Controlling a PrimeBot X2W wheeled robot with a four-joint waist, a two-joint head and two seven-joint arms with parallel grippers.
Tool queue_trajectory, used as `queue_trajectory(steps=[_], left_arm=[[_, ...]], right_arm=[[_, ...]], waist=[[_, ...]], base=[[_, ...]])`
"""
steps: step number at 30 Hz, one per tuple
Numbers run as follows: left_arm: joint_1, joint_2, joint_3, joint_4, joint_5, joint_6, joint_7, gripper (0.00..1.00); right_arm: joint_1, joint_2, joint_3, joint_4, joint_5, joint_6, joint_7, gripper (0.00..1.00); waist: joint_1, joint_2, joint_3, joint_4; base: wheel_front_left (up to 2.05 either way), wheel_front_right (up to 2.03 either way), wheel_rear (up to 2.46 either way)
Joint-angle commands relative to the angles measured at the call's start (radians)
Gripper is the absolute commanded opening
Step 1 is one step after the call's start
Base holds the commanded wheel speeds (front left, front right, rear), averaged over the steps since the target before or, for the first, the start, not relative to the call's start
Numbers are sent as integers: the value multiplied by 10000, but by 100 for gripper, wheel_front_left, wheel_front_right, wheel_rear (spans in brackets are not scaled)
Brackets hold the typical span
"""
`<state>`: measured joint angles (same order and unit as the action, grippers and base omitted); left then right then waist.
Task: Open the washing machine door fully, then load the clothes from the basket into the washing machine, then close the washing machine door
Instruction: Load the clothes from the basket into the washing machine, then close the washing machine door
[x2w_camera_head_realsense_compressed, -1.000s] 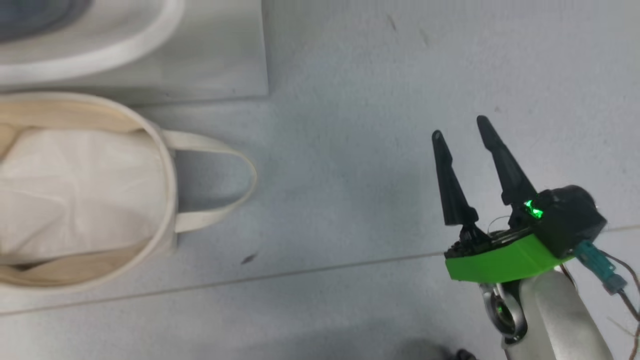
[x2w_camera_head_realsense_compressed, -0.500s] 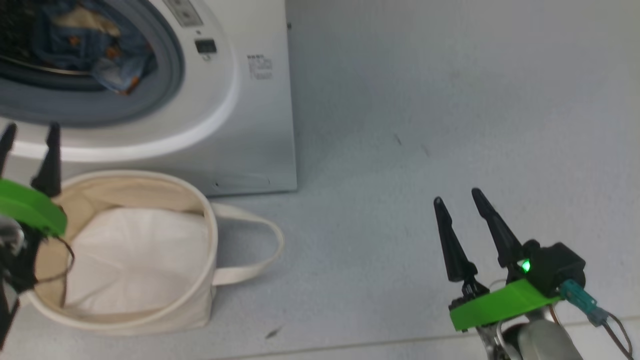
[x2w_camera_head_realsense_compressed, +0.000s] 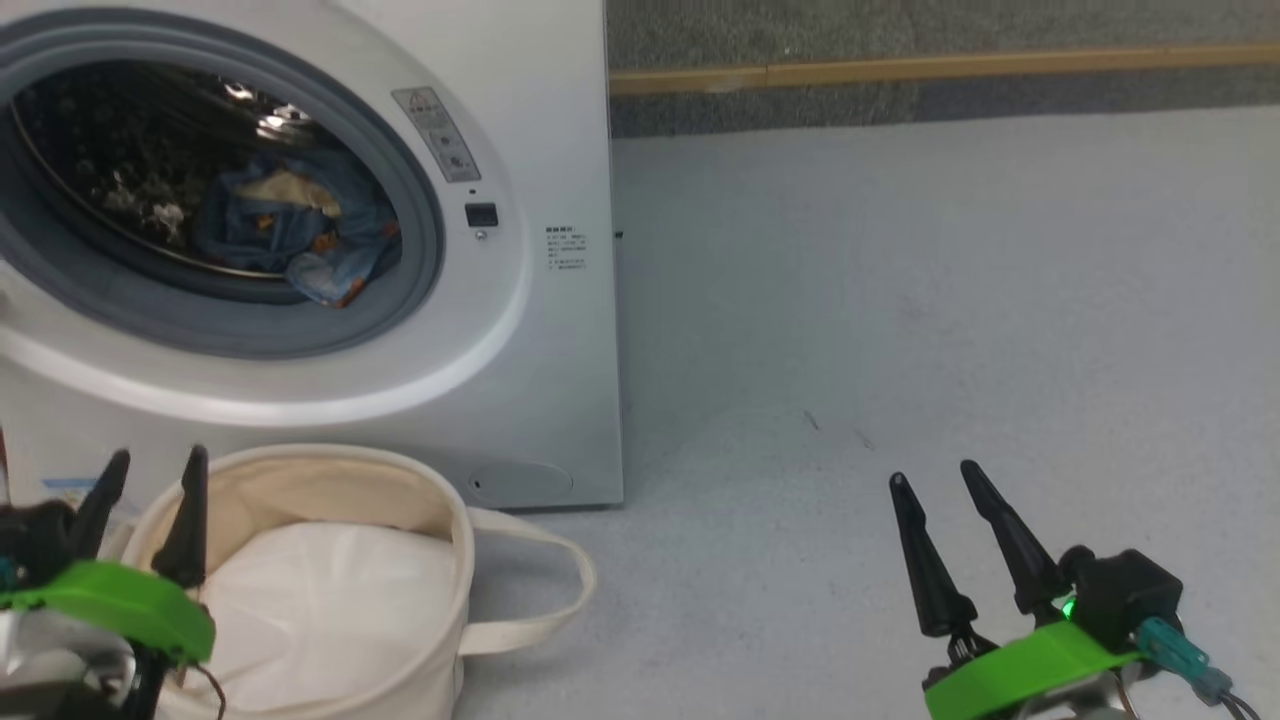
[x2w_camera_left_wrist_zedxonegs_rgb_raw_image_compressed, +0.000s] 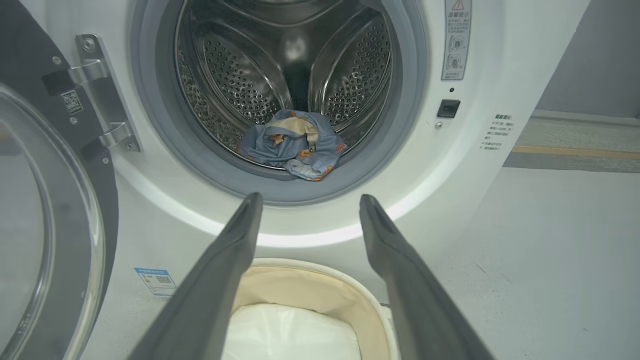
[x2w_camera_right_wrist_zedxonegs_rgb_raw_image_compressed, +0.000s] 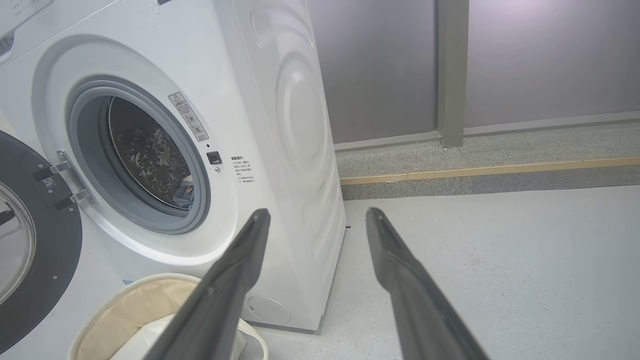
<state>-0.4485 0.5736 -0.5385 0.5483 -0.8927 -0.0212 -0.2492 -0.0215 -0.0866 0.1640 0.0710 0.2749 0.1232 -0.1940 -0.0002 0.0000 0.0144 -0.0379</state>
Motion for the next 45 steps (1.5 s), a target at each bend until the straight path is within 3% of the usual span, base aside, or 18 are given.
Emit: queue_trajectory(steps=[1, 23, 45], left_arm=[[-72, 469, 726, -523, 64, 195, -125, 100], [2623, 927, 1478, -3330, 253, 1390, -65, 100], [2908, 1065, 1007, -3753, 816, 1573, -3, 100]], right_arm=[[-50, -171, 136, -359, 96, 75, 25, 100], [63, -298, -93, -374, 363, 75, -49, 100], [-14, -542, 97, -223, 411, 75, 28, 100]], waist=[[2, 0, -168, 4], [2, 0, -612, 83], [2, 0, -801, 103]], base=[[0, 0, 0], [0, 0, 0], [0, 0, 0]])
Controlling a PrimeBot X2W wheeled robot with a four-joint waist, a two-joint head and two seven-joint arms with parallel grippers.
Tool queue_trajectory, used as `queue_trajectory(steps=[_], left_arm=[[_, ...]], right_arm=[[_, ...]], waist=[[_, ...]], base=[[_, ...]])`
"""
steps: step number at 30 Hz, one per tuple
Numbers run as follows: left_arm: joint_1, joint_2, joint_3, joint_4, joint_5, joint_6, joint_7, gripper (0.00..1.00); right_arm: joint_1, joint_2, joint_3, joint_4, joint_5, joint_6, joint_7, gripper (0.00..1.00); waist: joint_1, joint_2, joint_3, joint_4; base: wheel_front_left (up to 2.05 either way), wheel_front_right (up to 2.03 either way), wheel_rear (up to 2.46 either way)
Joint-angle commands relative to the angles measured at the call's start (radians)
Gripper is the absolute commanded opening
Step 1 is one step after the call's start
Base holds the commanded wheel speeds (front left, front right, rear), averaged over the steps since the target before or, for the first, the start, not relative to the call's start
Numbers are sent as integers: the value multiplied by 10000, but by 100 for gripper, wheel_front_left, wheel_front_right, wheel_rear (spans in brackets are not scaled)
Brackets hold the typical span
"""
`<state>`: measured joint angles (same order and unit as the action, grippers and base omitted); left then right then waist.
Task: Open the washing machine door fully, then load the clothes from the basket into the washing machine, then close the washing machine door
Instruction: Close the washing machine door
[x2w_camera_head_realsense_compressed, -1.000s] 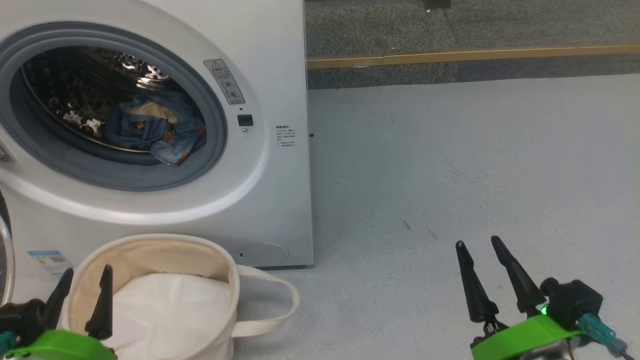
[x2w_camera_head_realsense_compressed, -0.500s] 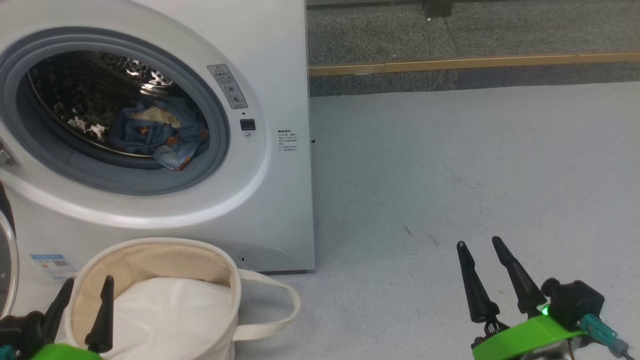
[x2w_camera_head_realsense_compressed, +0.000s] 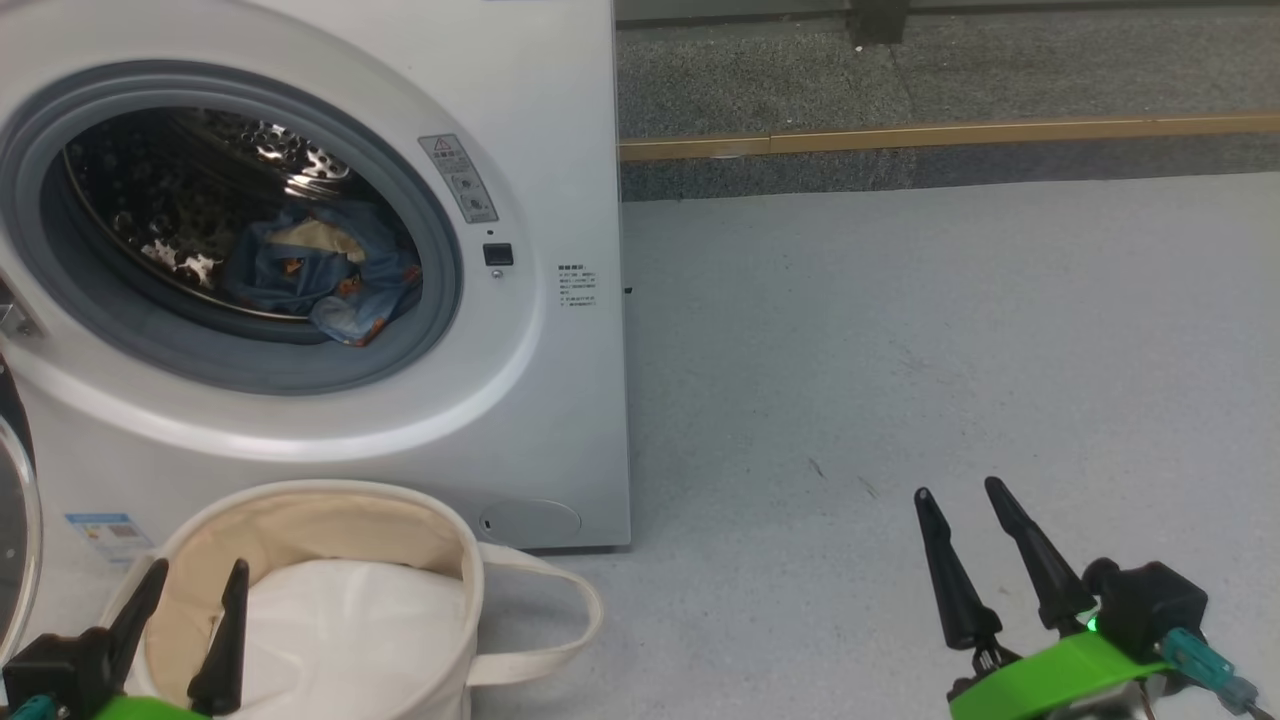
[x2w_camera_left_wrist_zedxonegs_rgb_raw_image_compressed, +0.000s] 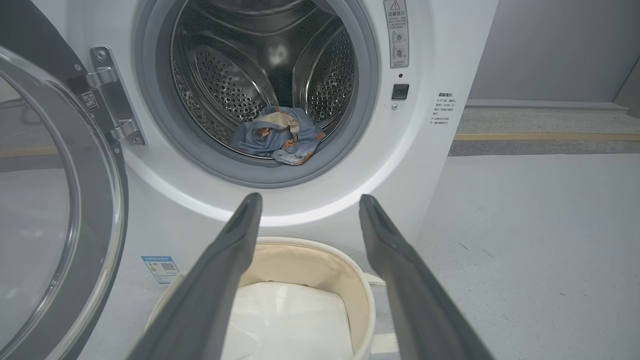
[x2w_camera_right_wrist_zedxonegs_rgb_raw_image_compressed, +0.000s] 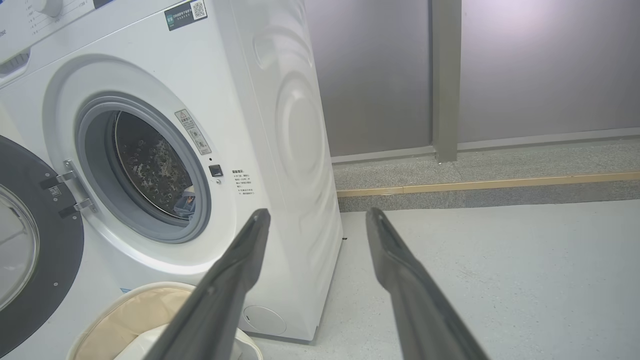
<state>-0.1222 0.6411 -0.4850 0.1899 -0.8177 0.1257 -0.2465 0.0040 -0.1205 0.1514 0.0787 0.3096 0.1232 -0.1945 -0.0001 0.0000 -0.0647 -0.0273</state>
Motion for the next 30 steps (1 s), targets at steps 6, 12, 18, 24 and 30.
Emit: queue_trajectory(steps=[6, 12, 18, 24, 30], left_arm=[[-336, 309, 389, -85, 99, 50, -47, 100], [-362, 268, 334, -30, 168, 10, -62, 100], [-352, 255, 373, 2, 178, -23, -82, 100], [-310, 208, 468, -21, 193, 2, -104, 100], [-295, 171, 501, -88, 261, 74, -115, 100]], right_arm=[[-286, -406, 409, -380, 13, 75, 197, 100], [-360, -584, 514, -513, -19, 75, 349, 100], [-408, -890, 645, -700, -119, 75, 608, 100], [-498, -999, 438, -946, -106, 75, 712, 100], [-438, -914, 224, -1049, -113, 75, 687, 100]], waist=[[1, 0, -19, -48], [1, 0, -6, -64], [1, 0, 1, -75], [1, 0, -5, -74], [1, 0, 15, -43]], base=[[0, 0, 0], [0, 0, 0], [0, 0, 0], [0, 0, 0], [0, 0, 0]])
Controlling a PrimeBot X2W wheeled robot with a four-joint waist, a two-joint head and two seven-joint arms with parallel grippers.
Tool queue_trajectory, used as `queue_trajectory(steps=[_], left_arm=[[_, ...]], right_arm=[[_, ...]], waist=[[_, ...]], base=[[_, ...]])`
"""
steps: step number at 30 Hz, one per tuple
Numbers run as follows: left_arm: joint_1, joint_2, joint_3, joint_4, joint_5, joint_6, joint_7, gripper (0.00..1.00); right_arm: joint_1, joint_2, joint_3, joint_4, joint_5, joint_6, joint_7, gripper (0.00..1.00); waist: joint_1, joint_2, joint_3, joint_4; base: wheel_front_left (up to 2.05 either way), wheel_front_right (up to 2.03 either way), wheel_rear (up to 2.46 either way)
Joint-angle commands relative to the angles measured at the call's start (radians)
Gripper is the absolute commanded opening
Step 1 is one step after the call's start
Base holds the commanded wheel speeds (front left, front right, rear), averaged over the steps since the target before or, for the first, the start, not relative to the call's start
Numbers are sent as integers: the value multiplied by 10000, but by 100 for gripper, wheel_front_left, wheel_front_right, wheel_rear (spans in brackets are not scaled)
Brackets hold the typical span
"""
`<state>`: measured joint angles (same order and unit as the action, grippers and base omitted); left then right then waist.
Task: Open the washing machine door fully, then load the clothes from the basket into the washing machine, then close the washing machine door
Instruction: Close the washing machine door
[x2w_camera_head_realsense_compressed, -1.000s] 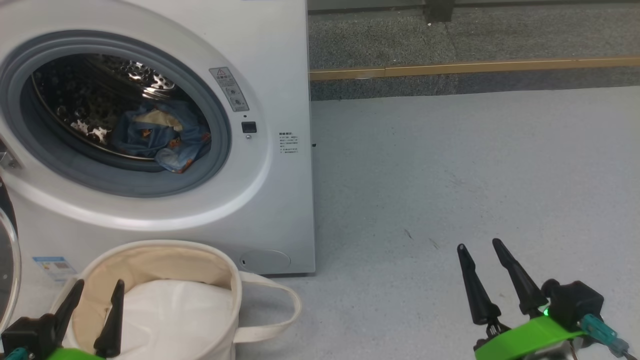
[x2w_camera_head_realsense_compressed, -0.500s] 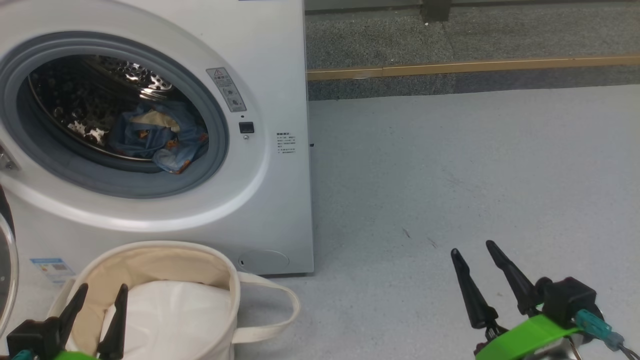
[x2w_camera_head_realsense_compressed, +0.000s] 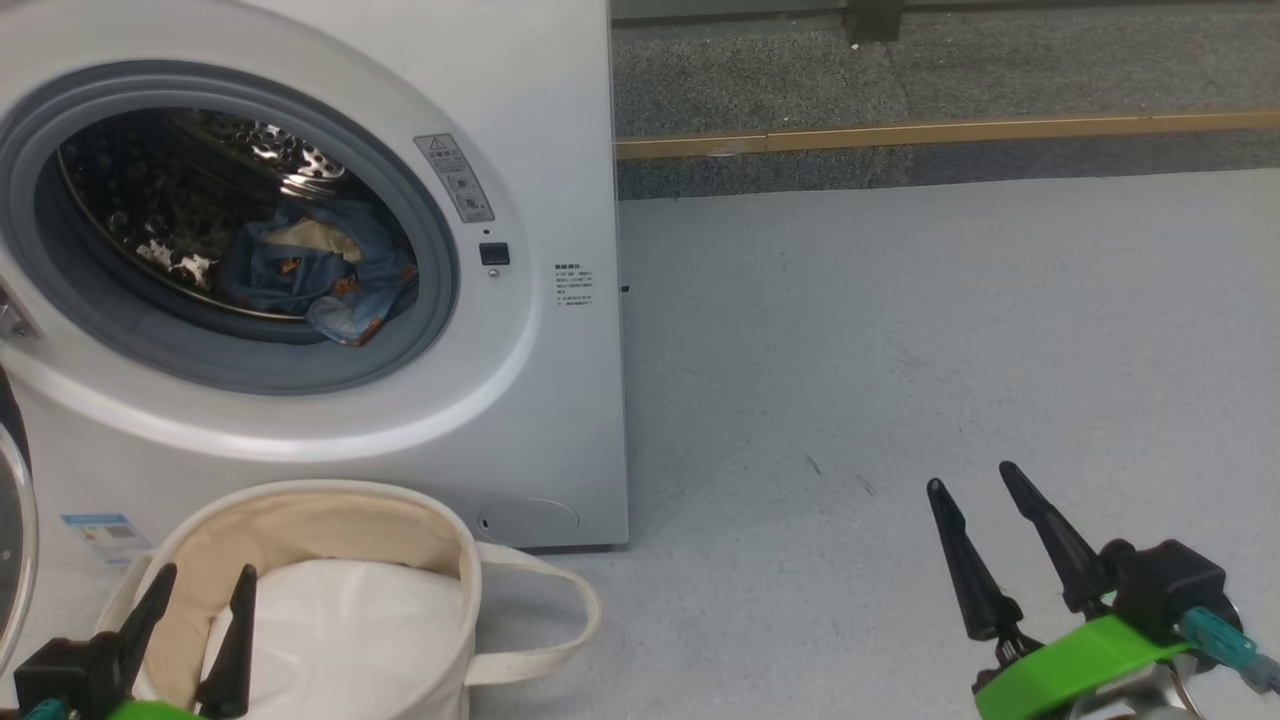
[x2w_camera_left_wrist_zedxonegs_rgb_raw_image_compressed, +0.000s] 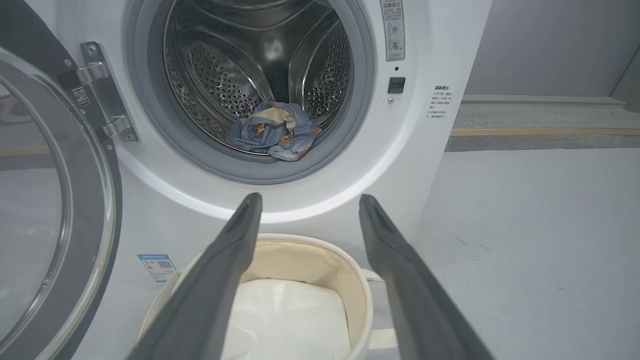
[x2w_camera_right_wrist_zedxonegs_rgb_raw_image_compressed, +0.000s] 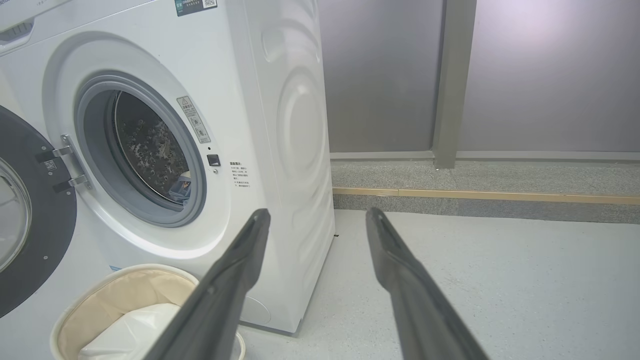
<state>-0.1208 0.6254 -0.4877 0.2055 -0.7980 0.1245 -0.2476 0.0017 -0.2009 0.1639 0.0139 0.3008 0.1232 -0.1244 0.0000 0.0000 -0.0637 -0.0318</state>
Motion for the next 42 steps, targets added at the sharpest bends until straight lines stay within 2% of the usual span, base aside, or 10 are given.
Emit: queue_trajectory(steps=[1, 10, 23, 32, 40, 42], left_arm=[[-310, 328, 540, -257, 71, 100, -105, 100], [-260, 342, 596, -339, 63, 259, -109, 100], [-74, 553, 676, -552, 110, 344, -113, 100], [-147, 649, 674, -598, 140, 435, -48, 100], [-187, 656, 904, -644, -31, 643, -45, 100], [-261, 608, 1095, -625, -94, 871, -52, 100]], right_arm=[[-406, -94, 78, -410, -25, 75, -19, 100], [-322, 6, -28, -390, -11, 75, -68, 100], [-217, 124, -110, -359, 10, 75, -183, 100], [-190, 266, -66, -247, 12, 75, -294, 100], [-244, 402, -16, -123, 10, 75, -403, 100], [-225, 418, -67, -90, 30, 75, -437, 100]], waist=[[0, 0, 9, 6], [0, 0, 10, 29], [0, 0, 13, 113], [0, 0, 43, 212], [0, 0, 96, 707], [0, 0, 95, 1003]], base=[[0, 0, 0], [-29, 20, 8], [-163, 138, 25], [-68, 68, 0], [0, 0, 0], [0, 0, 0]])
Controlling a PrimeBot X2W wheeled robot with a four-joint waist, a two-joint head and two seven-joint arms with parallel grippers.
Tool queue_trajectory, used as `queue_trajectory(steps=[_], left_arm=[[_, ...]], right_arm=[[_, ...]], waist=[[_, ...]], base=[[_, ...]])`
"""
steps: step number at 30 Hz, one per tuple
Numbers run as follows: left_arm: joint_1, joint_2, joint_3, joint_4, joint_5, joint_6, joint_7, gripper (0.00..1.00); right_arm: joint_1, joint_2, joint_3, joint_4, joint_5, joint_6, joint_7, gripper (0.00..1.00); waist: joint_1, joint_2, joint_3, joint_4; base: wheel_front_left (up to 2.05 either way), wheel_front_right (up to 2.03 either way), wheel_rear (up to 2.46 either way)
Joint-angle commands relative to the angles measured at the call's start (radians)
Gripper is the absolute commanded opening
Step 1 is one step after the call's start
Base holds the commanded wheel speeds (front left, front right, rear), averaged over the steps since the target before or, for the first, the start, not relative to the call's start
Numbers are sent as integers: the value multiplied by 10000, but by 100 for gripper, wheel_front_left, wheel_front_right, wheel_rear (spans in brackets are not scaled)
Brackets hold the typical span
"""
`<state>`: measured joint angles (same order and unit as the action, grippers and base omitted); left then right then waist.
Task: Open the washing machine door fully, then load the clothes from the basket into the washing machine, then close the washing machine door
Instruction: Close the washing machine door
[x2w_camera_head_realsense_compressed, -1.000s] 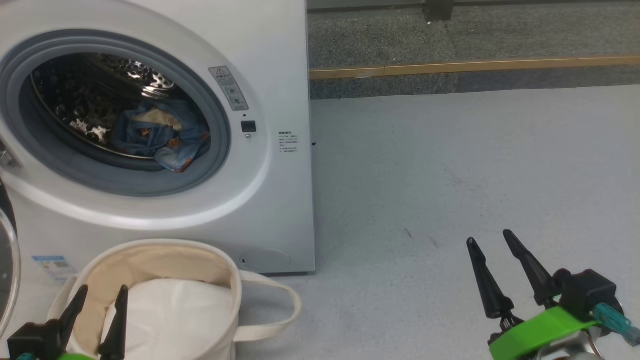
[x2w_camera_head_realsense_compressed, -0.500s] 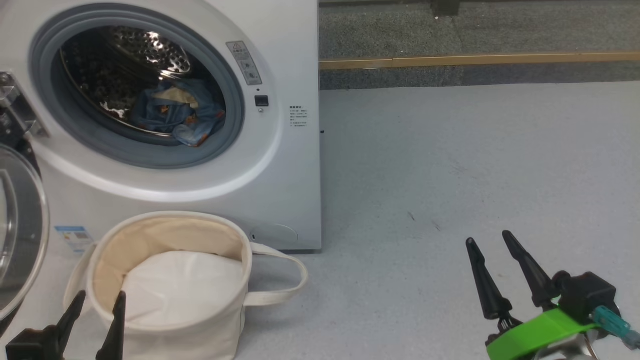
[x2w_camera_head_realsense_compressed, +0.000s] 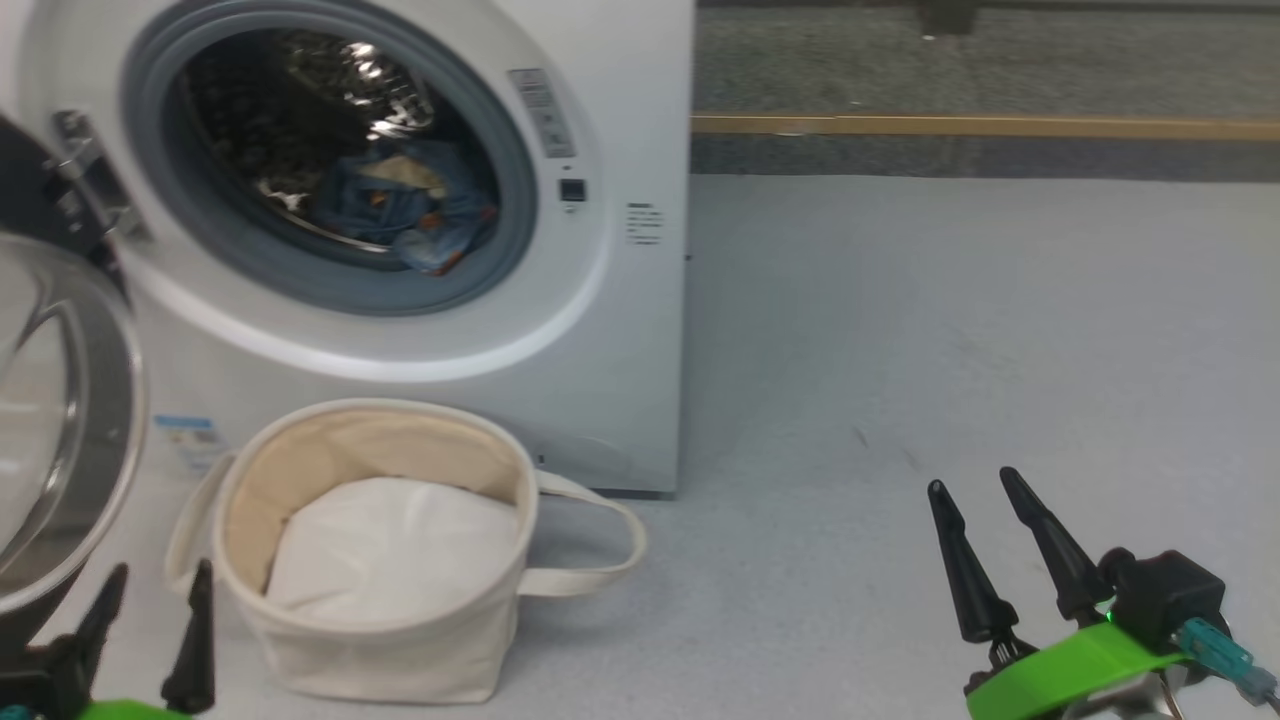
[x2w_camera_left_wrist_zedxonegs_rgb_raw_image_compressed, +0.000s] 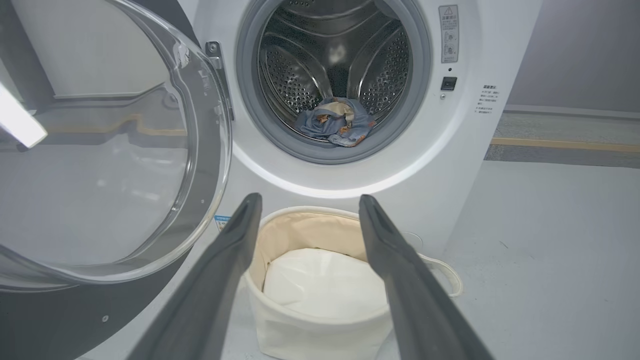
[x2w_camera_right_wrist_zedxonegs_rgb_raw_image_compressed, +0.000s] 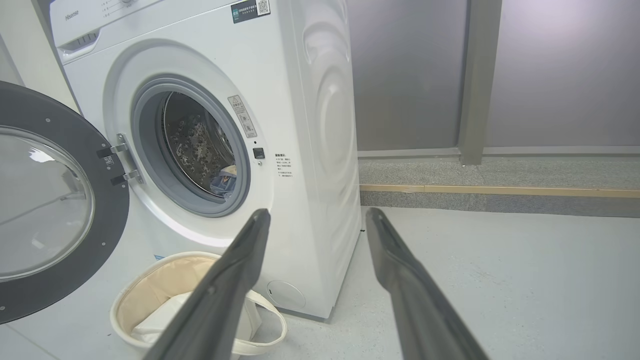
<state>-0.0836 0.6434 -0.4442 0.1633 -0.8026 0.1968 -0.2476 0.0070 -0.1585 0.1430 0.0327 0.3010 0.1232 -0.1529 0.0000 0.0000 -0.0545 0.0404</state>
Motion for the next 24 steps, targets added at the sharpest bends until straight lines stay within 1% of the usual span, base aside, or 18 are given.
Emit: queue_trajectory(steps=[1, 5, 8, 12, 18, 21, 24], left_arm=[[-670, 400, 716, -216, -63, 224, -55, 100], [-786, 266, 970, -325, -143, 499, -72, 100], [-808, 86, 1206, -419, -455, 599, -34, 100], [-920, 69, 1216, -532, -540, 698, 156, 100], [-1205, 121, 988, -642, -337, 818, 435, 100], [-1395, 64, 914, -629, -298, 841, 507, 100], [-1445, 47, 988, -618, -343, 866, 476, 100]], right_arm=[[-268, -1, 113, -260, 39, 75, -166, 100], [-268, 37, 96, -207, 72, 75, -230, 100], [-307, 46, 141, -169, 99, 75, -276, 100], [-330, 57, 173, -127, 125, 75, -356, 100], [-355, 87, 184, -109, 108, 75, -426, 100], [-387, 104, 202, -109, 88, 75, -422, 100], [-480, 117, 276, -134, 67, 75, -379, 100]], waist=[[0, 0, 2, 458], [0, 0, -21, 1248], [0, 0, -26, 1895], [0, 0, -22, 2794], [0, 0, 24, 3992], [0, 0, 42, 4457], [0, 0, 138, 4597]], base=[[0, 0, 0], [0, 0, 0], [0, 0, 0], [0, 0, 0], [0, 0, 0], [0, 0, 0], [0, 0, 0]])
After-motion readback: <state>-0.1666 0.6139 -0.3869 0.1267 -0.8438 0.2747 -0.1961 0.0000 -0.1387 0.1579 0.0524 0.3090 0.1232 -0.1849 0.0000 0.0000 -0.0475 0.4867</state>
